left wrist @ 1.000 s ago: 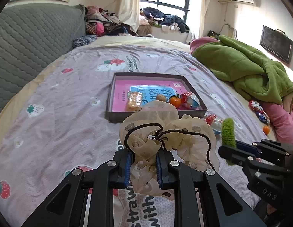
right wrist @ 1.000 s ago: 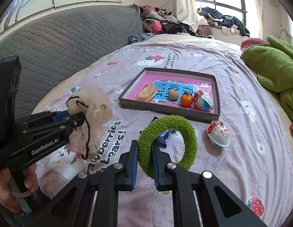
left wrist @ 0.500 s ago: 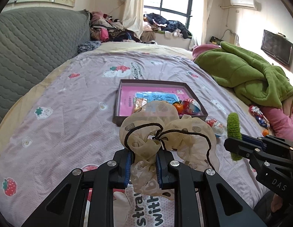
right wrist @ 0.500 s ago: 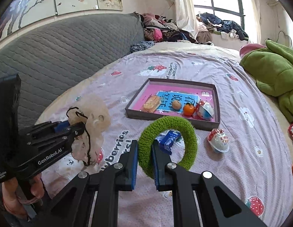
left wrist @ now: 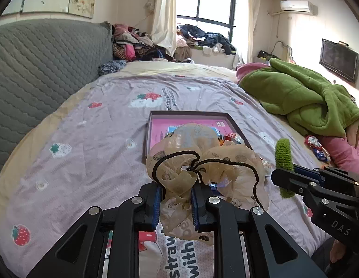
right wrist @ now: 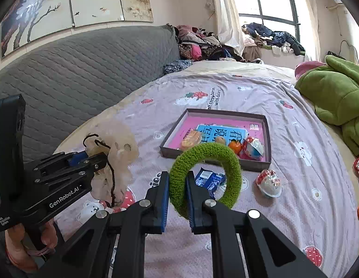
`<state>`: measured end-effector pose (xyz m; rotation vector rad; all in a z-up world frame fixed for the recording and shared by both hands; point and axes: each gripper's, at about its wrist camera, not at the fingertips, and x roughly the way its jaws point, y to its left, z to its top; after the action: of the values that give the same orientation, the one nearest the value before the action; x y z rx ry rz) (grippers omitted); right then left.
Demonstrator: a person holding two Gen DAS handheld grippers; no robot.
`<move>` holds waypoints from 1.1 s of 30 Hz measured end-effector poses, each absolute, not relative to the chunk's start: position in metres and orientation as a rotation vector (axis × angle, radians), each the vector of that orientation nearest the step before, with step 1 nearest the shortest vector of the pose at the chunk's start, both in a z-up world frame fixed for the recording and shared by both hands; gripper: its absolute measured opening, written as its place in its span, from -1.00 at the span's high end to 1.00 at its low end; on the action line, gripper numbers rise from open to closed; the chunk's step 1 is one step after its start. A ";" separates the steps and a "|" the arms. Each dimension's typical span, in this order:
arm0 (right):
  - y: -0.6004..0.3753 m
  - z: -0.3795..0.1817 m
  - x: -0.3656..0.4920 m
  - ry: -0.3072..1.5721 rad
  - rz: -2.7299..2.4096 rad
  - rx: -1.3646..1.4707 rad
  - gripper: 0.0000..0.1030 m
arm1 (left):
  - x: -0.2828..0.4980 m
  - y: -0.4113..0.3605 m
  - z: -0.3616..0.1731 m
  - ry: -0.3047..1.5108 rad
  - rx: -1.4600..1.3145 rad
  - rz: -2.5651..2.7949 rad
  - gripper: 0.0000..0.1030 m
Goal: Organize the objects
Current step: 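Lift the scrunchie and green ring and carry them over the tray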
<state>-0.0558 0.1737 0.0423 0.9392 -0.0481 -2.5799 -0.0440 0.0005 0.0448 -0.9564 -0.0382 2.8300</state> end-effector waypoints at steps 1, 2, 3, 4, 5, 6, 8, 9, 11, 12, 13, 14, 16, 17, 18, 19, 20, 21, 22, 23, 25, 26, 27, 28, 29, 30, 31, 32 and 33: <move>0.174 0.044 -0.055 -0.051 -2.580 0.932 0.73 | -0.044 0.001 0.046 -0.037 -0.950 2.832 0.59; 0.173 0.046 -0.055 -0.050 -2.580 0.927 0.73 | -0.044 0.001 0.048 -0.035 -0.945 2.833 0.59; 0.173 0.048 -0.055 -0.050 -2.584 0.920 0.73 | -0.043 0.001 0.050 -0.031 -0.939 2.835 0.59; 0.172 0.050 -0.055 -0.049 -2.585 0.912 0.73 | -0.043 0.001 0.052 -0.026 -0.933 2.840 0.59; 0.172 0.052 -0.055 -0.048 -2.585 0.907 0.73 | -0.043 0.001 0.054 -0.023 -0.929 2.842 0.59; 0.172 0.054 -0.055 -0.048 -2.590 0.899 0.73 | -0.044 0.001 0.055 -0.022 -0.924 2.843 0.59; 0.172 0.057 -0.056 -0.048 -2.590 0.889 0.73 | -0.046 0.001 0.057 -0.026 -0.921 2.841 0.59; 0.172 0.059 -0.057 -0.050 -2.592 0.882 0.73 | -0.047 0.001 0.058 -0.025 -0.920 2.840 0.59; 0.172 0.060 -0.059 -0.048 -2.590 0.877 0.73 | -0.050 0.000 0.060 -0.029 -0.916 2.838 0.59; 0.172 0.062 -0.061 -0.046 -2.592 0.873 0.73 | -0.052 0.001 0.061 -0.020 -0.911 2.838 0.59; 0.171 0.063 -0.062 -0.043 -2.594 0.871 0.73 | -0.055 0.001 0.062 -0.015 -0.910 2.840 0.59; 0.171 0.064 -0.064 -0.039 -2.593 0.870 0.73 | -0.058 0.001 0.063 -0.011 -0.911 2.843 0.59; 0.170 0.067 -0.069 -0.026 -2.599 0.863 0.73 | -0.064 -0.001 0.066 -0.024 -0.910 2.839 0.59; 0.170 0.068 -0.072 -0.015 -2.602 0.863 0.73 | -0.067 -0.001 0.067 -0.022 -0.909 2.840 0.59; 0.169 0.070 -0.075 -0.006 -2.604 0.860 0.73 | -0.071 -0.001 0.068 -0.014 -0.911 2.847 0.59; 0.169 0.071 -0.078 -0.001 -2.607 0.852 0.72 | -0.075 -0.002 0.069 -0.014 -0.911 2.849 0.58; 0.169 0.071 -0.081 0.000 -2.609 0.854 0.73 | -0.079 -0.002 0.071 -0.019 -0.910 2.847 0.58; 0.169 0.071 -0.085 -0.001 -2.608 0.860 0.73 | -0.082 -0.002 0.071 -0.017 -0.913 2.846 0.58; 0.168 0.071 -0.090 -0.002 -2.604 0.860 0.73 | -0.086 -0.002 0.071 -0.011 -0.913 2.848 0.58; 0.168 0.071 -0.094 0.000 -2.602 0.861 0.73 | -0.091 -0.002 0.072 -0.002 -0.914 2.851 0.58; 0.165 0.071 -0.102 0.013 -2.600 0.870 0.73 | -0.100 -0.002 0.073 0.010 -0.916 2.853 0.58; 0.164 0.071 -0.107 0.023 -2.599 0.871 0.73 | -0.106 -0.003 0.075 0.014 -0.918 2.853 0.58; 0.163 0.072 -0.112 0.033 -2.602 0.873 0.73 | -0.112 -0.004 0.076 0.011 -0.914 2.849 0.58; 0.162 0.073 -0.116 0.040 -2.601 0.871 0.72 | -0.117 -0.004 0.078 0.010 -0.915 2.847 0.58; 0.161 0.074 -0.120 0.046 -2.601 0.866 0.73 | -0.124 -0.005 0.080 0.013 -0.917 2.848 0.58; 0.161 0.076 -0.126 0.050 -2.608 0.866 0.72 | -0.129 -0.005 0.081 0.018 -0.916 2.849 0.58; 0.161 0.077 -0.131 0.055 -2.606 0.868 0.72 | -0.134 -0.005 0.082 0.024 -0.918 2.851 0.58; 0.161 0.078 -0.135 0.060 -2.601 0.868 0.73 | -0.140 -0.006 0.084 0.021 -0.919 2.851 0.58; 0.161 0.080 -0.140 0.065 -2.607 0.866 0.73 | -0.145 -0.005 0.085 0.018 -0.919 2.846 0.58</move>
<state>-0.1398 0.1608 0.0797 0.8662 0.0651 -2.6069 -0.1447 -0.0055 0.0851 -0.9188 0.0184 2.8456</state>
